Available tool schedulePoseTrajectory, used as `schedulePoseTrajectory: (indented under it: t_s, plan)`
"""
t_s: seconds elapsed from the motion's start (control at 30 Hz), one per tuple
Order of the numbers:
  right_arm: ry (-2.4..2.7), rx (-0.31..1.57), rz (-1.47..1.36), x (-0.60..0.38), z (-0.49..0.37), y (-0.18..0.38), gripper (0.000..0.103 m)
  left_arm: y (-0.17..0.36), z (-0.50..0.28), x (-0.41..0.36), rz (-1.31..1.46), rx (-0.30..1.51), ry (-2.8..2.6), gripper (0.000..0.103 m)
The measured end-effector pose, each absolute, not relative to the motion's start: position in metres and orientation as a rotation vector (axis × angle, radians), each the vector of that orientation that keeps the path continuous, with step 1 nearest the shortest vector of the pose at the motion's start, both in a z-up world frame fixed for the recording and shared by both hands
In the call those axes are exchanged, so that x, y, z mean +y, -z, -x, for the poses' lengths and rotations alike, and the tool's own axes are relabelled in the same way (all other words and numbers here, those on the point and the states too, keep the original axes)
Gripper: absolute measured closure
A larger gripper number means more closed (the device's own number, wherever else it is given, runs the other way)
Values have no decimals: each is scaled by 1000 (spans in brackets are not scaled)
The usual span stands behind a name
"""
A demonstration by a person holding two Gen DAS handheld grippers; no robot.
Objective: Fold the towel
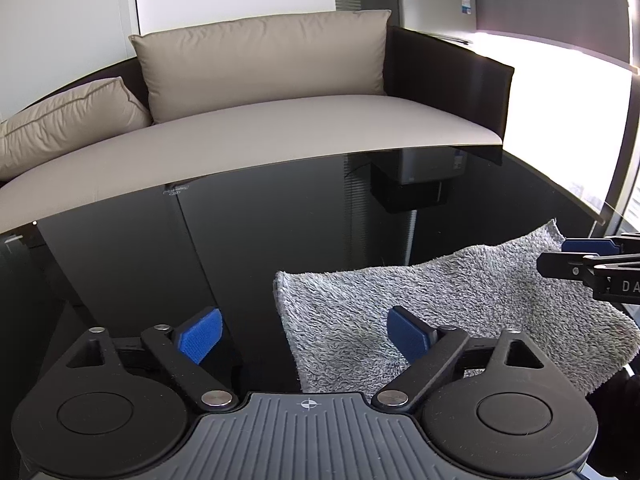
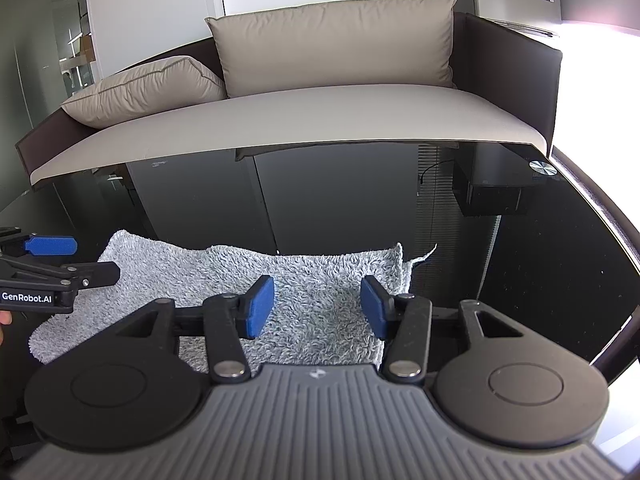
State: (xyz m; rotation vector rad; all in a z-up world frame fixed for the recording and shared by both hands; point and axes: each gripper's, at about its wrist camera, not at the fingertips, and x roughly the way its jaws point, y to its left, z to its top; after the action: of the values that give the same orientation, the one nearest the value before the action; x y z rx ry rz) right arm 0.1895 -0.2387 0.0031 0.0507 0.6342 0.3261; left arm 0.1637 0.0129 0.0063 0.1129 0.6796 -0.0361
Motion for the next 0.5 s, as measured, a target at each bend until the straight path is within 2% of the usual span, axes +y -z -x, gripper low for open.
schedulePoseTrajectory:
  t_s: [0.17,0.33,0.37,0.43,0.5]
  plan:
    - [-325,642,-47,-240,-187,-2,51,-7,-160,18,-64,691,52,1]
    - [-314,645,-58,-243,-184,-3,50,-7,-154,21,-52,687,49,1]
    - [-309,646,-62,-245,-184,-3,48,-8,-152,21,-52,688,49,1]
    - [-297,646,-73,-247,-182,-3,34,-8,-149,21,-51,690,49,1]
    - [-285,644,-81,-250,-179,-4,33,-8,-141,21,-51,692,55,1]
